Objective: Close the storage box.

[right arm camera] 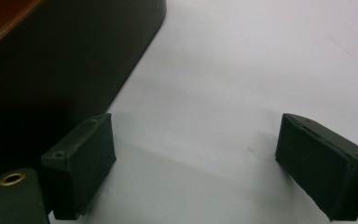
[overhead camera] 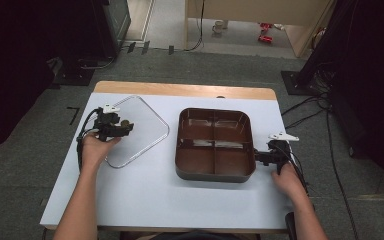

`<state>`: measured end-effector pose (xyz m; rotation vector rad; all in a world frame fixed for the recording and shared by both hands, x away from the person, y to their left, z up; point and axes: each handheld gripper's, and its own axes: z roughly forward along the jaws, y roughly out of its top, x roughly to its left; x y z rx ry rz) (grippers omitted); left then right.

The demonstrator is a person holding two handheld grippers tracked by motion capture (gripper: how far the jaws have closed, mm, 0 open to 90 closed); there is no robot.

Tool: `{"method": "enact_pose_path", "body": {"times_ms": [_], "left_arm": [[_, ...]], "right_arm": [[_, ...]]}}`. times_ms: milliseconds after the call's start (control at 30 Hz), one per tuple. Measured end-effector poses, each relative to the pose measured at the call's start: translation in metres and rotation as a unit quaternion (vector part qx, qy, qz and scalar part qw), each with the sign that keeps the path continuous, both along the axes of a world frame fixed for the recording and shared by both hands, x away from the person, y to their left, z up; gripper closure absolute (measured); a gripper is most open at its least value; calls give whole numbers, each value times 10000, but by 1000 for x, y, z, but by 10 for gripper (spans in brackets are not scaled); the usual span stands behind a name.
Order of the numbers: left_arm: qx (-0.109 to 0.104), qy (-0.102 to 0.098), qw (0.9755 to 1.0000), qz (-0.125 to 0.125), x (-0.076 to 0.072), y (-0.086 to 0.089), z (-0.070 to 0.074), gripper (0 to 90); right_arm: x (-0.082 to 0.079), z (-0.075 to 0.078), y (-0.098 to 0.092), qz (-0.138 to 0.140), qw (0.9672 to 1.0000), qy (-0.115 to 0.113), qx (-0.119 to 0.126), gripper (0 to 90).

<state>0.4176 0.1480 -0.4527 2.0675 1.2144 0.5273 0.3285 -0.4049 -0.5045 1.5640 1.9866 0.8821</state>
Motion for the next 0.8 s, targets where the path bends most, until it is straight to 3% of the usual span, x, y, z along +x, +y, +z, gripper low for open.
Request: {"method": "enact_pose_path", "body": {"times_ms": [133, 433, 500, 667, 800], "left_arm": [[19, 36, 10000, 81, 5, 2, -7, 393], [-156, 217, 9994, 226, 13, 6, -18, 463], [-83, 257, 9994, 230, 14, 6, -21, 507], [-68, 249, 9995, 207, 14, 3, -23, 570], [-106, 246, 9994, 230, 14, 3, -25, 571]], "right_arm": [[0, 0, 0, 0, 10000, 0, -1, 112], [0, 0, 0, 0, 10000, 0, -1, 112], [0, 0, 0, 0, 10000, 0, -1, 112], [0, 0, 0, 0, 10000, 0, -1, 112], [0, 0, 0, -1, 10000, 1, 0, 112]]}}
